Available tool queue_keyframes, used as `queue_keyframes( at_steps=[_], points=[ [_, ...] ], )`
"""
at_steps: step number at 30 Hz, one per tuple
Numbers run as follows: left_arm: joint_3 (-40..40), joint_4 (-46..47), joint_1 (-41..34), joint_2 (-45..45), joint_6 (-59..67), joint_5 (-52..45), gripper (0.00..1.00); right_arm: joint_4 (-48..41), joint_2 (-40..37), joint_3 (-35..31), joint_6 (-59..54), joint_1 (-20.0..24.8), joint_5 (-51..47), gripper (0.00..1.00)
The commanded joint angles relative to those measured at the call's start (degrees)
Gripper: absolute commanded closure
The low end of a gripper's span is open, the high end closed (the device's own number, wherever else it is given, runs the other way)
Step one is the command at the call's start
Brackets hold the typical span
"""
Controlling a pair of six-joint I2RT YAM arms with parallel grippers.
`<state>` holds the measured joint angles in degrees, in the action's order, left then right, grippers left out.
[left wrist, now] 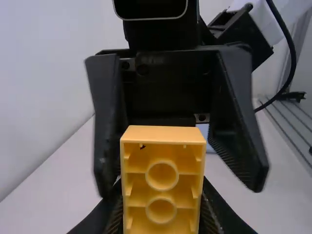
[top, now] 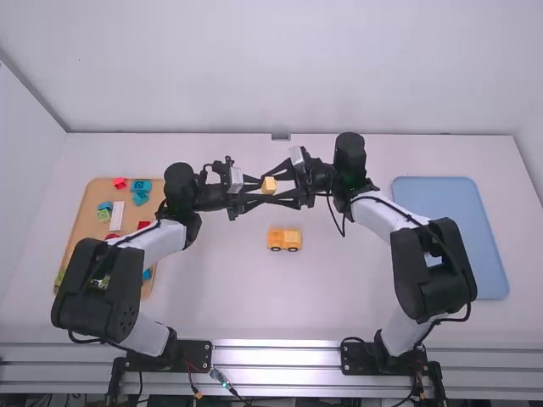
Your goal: Assemble lego blocks to make yellow taxi
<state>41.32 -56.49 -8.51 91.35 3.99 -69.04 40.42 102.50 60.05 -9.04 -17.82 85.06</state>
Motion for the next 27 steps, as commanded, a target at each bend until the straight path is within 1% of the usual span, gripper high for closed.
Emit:
queue_keyframes(
  at_steps=[1, 2, 3, 4, 7, 14, 15, 16, 17, 19, 21, 22, 23, 24, 25, 26, 27],
  points=[
    [-0.04, -1.51, -0.09, -1.46, -3.34, -1.05, 0.94, -0.09, -0.61, 1.01, 0.66, 0.2, 2.36, 0.48],
    [-0.04, -1.46, -0.11, -1.46, -3.1, -1.03, 0.94, -0.09, -0.61, 1.03, 0.66, 0.2, 2.38, 0.51],
    [-0.02, -1.44, -0.11, -1.46, -3.13, -1.03, 0.93, -0.07, -0.61, 1.03, 0.66, 0.2, 2.38, 0.51],
    [-0.04, -1.4, -0.11, -1.46, -3.17, -1.07, 0.93, -0.04, -0.61, 1.01, 0.66, 0.2, 2.36, 0.55],
    [-0.04, -1.03, -0.09, -1.46, -3.13, -1.05, 0.91, -0.07, -0.61, 1.03, 0.66, 0.2, 2.34, 0.6],
    [-0.13, -0.81, -0.13, -1.46, -3.15, -1.05, 0.87, 1.31, -0.61, 1.03, 0.72, 0.2, 2.91, 0.62],
    [-0.13, -0.81, -0.13, -1.46, -3.15, -1.03, 0.87, 1.44, -0.61, 1.03, 0.66, 0.2, 3.45, 0.66],
    [-0.13, -0.81, -0.11, -1.46, -3.17, -1.03, 0.87, 1.42, -0.61, 1.03, 0.68, 0.2, 3.48, 0.66],
    [-0.13, -0.79, -0.11, -1.46, -3.15, -1.03, 0.86, 1.4, -0.61, 1.03, 0.72, 0.2, 3.45, 0.7],
    [-0.13, -0.83, -0.11, -1.46, -3.13, -1.03, 0.85, 1.31, -0.61, 1.01, 0.7, 0.2, 3.48, 0.75],
    [-0.13, -0.81, -0.11, -1.46, -3.15, -1.03, 0.81, 1.18, -0.61, 1.01, 0.7, 0.2, 3.45, 0.78],
    [-0.13, -0.83, -0.11, -1.46, -3.15, -1.03, 0.76, 1.18, -0.61, 1.01, 0.7, 0.2, 3.48, 0.8],
    [-0.13, -0.79, -0.07, -1.46, -3.13, -1.03, 0.64, 1.18, -0.61, 1.01, 0.7, 0.2, 3.43, 0.82],
    [-0.13, -0.79, -0.13, -1.46, -3.17, -1.03, 0.44, 1.18, -0.61, 1.01, 0.72, 0.2, 3.48, 0.82],
    [-0.13, -0.68, -0.11, -1.46, -3.17, -1.01, 0.27, 1.18, -0.61, 1.01, 0.72, 0.2, 3.45, 0.82],
    [-0.13, -0.13, -0.11, -1.46, -3.1, -0.63, 0.01, 1.16, -0.61, 1.01, 0.76, 0.2, 3.19, 0.82],
    [-0.13, 0.68, -0.07, -1.46, -3.02, -0.13, 0.01, 1.14, -0.61, 1.03, 1.38, 0.22, 2.51, 0.82]
  ],
)
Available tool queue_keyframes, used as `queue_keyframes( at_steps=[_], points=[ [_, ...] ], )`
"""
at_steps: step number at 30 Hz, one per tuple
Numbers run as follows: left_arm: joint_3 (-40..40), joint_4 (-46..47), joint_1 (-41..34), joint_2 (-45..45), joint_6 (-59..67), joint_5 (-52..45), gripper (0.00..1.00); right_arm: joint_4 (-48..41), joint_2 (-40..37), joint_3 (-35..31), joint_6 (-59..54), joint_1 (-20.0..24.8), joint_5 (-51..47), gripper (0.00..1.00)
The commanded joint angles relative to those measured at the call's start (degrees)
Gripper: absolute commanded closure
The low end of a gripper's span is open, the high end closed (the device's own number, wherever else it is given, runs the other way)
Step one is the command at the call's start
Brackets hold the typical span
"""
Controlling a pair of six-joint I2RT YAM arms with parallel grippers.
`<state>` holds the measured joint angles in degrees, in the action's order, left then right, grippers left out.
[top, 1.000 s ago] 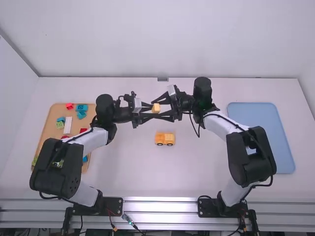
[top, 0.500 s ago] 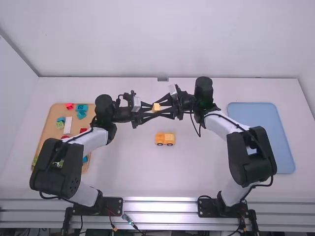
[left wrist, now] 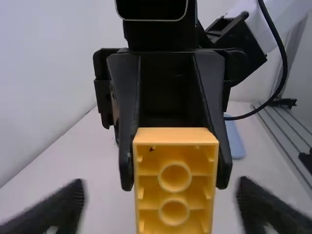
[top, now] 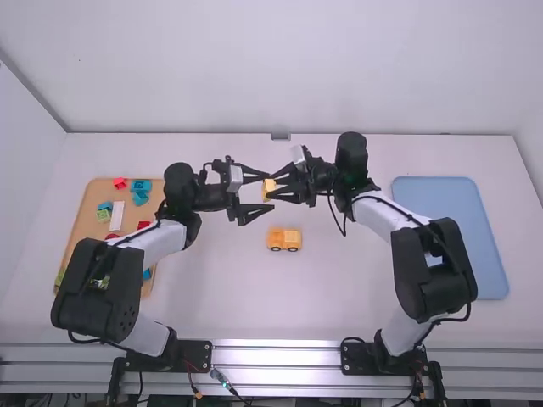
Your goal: Assemble lego blocks to make yellow taxi
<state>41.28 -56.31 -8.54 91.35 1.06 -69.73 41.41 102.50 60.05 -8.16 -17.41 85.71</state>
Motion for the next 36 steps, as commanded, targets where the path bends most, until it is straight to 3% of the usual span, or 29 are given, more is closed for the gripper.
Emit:
queue_keyframes(
  at_steps=[1, 4, 8, 10, 11, 13, 16, 21, 26, 33, 36],
  points=[
    [-0.09, 1.51, -0.02, -1.46, 0.13, 1.4, 0.01, 0.13, -0.61, 1.01, 2.1, -0.15, -0.13, 0.83],
    [-0.09, 13.25, 0.79, -1.46, 7.74, 6.8, 0.01, -3.8, -0.61, 1.01, 4.72, 0.74, -9.33, 0.96],
    [0.02, 29.29, 0.55, -1.46, 17.44, 19.76, 0.01, -14.1, -0.61, 1.03, -0.07, 1.62, -22.27, 0.98],
    [0.0, 35.71, 0.48, -1.46, 19.39, 33.53, 0.01, -21.31, -0.61, 1.14, -2.56, 1.6, -32.5, 0.98],
    [0.0, 36.57, 0.48, -1.46, 19.37, 36.0, 0.01, -22.34, -0.61, 1.18, -2.75, 1.55, -34.12, 0.98],
    [0.0, 40.22, 0.57, -1.46, 16.65, 52.74, 0.01, -29.9, -0.61, 1.81, -4.79, 0.26, -44.78, 1.0],
    [-0.04, 40.89, 1.25, -1.46, 12.02, 62.93, 0.01, -37.48, -0.61, 3.1, -8.68, -2.29, -53.27, 1.0],
    [-0.09, 39.39, 1.25, -1.86, 7.28, 69.26, 0.01, -43.36, -0.5, 4.68, -10.99, -7.21, -62.6, 1.0],
    [-0.11, 40.76, 1.09, -6.1, 6.25, 74.18, 0.01, -49.18, -0.48, 7.23, -16.22, -10.36, -63.69, 1.0],
    [-7.23, 36.83, 1.51, -22.71, 5.95, 78.55, 0.01, -52.46, 4.85, 12.17, -18.1, -13.64, -65.26, 1.0],
    [-13.86, 30.82, 2.49, -30.75, 3.37, 83.56, 0.01, -60.85, 10.58, 19.19, -22.88, -15.74, -65.24, 1.0]
  ],
)
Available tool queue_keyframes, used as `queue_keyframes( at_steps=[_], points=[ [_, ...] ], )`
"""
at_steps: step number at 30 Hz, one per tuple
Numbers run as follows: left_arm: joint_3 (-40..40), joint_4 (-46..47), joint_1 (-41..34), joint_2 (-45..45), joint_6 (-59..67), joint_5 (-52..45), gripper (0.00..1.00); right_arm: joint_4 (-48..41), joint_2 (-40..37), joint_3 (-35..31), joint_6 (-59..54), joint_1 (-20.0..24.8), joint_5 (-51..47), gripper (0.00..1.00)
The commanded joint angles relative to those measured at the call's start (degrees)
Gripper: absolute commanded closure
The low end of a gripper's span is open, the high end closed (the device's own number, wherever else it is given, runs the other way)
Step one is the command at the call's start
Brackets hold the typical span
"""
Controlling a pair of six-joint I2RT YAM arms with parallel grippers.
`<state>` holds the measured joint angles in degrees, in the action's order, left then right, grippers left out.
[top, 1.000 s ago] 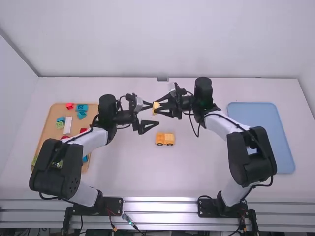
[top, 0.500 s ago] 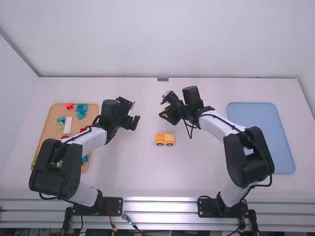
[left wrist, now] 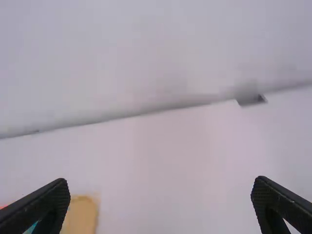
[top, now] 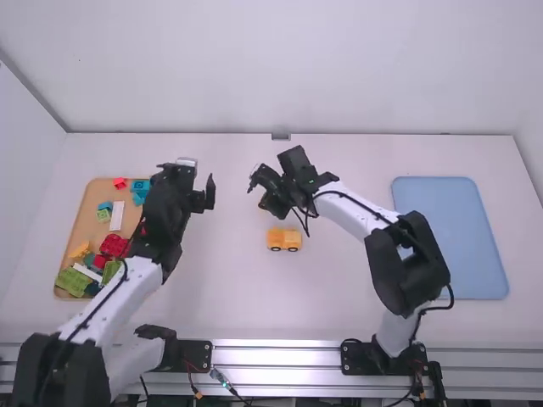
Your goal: Assemble lego blocks to make yellow taxi
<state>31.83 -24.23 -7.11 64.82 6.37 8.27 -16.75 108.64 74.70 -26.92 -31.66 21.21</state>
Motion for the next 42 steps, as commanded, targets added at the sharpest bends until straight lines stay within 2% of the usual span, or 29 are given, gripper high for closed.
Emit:
queue_keyframes(
  at_steps=[1, 3, 7, 10, 13, 18, 21, 33, 40, 42],
  points=[
    [-5.9, -2.54, 1.36, -5.79, -1.9, 6.27, 0.01, -5.18, 5.66, 6.36, -5.81, -1.97, -0.74, 1.0],
    [-9.6, -5.05, 2.25, -9.92, -0.72, 6.36, 0.01, -13.53, 9.11, 12.24, -11.87, -3.54, -1.6, 1.0],
    [-15.37, -7.61, 6.51, -16.52, -2.4, 6.4, 0.01, -25.31, 15.06, 21.75, -15.89, -7.45, -8.57, 1.0],
    [-17.55, -7.72, 10.71, -19.61, -6.03, 6.14, 0.01, -29.22, 18.34, 24.94, -18.69, -9.97, -10.23, 1.0],
    [-18.75, -7.76, 14.43, -21.09, -8.61, 5.77, 0.01, -29.03, 20.22, 26.05, -18.1, -11.67, -12.39, 1.0],
    [-19.5, -7.78, 20.68, -21.11, -8.31, -5.84, 0.01, -28.89, 21.4, 26.16, -17.22, -14.16, -16.44, 1.0],
    [-19.47, -8.35, 22.14, -19.76, -8.37, -7.87, 0.01, -28.7, 22.36, 26.16, -15.28, -14.6, -18.78, 1.0],
    [-19.47, -16.92, 21.75, -9.77, -10.03, -7.98, 0.01, -28.52, 24.17, 26.27, -14.91, -14.53, -18.03, 1.0],
    [-19.47, -21.64, 21.99, -5.44, -9.57, -11.93, 0.01, -27.39, 24.17, 26.16, -14.91, -14.38, -15.85, 1.0],
    [-19.47, -21.92, 21.75, -5.14, -9.6, -11.91, 0.01, -27.39, 24.17, 26.16, -14.91, -14.1, -15.15, 0.92]
  ],
)
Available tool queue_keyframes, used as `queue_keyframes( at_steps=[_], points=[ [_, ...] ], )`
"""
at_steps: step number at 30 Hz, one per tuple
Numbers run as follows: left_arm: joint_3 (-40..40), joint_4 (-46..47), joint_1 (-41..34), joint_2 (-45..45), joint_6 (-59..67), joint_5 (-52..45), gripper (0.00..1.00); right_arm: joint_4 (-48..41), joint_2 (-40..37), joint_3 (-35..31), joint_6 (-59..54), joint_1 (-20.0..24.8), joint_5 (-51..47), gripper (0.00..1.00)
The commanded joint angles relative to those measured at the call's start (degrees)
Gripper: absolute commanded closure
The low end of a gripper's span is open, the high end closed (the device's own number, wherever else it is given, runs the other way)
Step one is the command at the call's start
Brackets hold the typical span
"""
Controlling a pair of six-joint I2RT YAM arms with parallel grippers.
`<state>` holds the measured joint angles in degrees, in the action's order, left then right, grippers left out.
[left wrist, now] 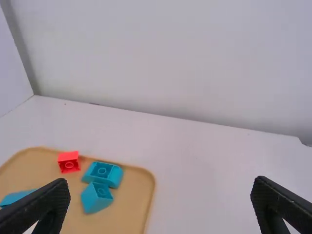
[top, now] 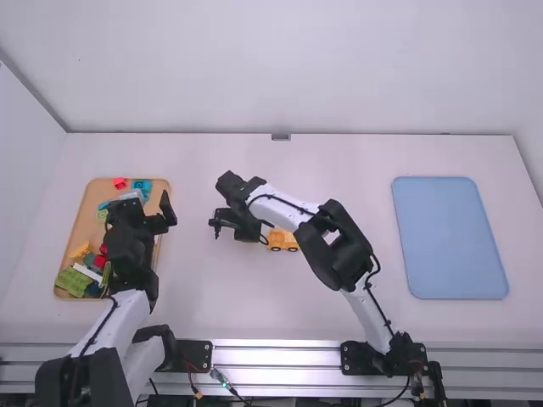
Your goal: Assemble lego blocks to make yellow taxi
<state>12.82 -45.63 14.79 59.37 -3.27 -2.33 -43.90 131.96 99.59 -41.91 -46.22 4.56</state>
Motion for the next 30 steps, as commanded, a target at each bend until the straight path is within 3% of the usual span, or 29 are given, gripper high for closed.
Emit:
queue_keyframes(
  at_steps=[1, 3, 6, 8, 20, 26, 30],
  points=[
    [-0.46, -0.52, -0.09, 0.31, 0.04, -1.31, 0.01, -0.26, 0.85, 1.27, 0.07, 0.55, 1.81, 0.88],
    [-0.46, -0.55, 0.28, 0.31, 0.0, -1.33, 0.01, -0.5, 0.83, 1.27, 0.09, 0.74, 1.88, 0.83],
    [-0.46, -0.79, -0.02, 0.31, 0.0, -1.31, 0.01, -0.39, 0.85, 1.27, 0.11, 0.92, 1.9, 0.6],
    [-0.46, -0.98, -0.2, 0.26, 0.02, -1.31, 0.01, 0.0, 0.85, 1.29, 0.13, 0.94, 1.86, 0.02],
    [-0.52, -1.86, 0.22, 0.22, -0.33, -1.51, 0.01, -0.48, -4.22, 3.58, 1.03, 3.43, 5.53, 0.01],
    [-0.46, -2.01, -0.15, 0.22, -1.49, -9.01, 0.01, -1.53, -12.31, 1.64, -2.49, 11.13, 17.4, 0.01],
    [-0.46, -2.29, -0.15, 0.22, 4.83, -18.01, 0.01, -0.63, -16.2, -1.68, -3.76, 15.89, 17.75, 0.02]
  ],
)
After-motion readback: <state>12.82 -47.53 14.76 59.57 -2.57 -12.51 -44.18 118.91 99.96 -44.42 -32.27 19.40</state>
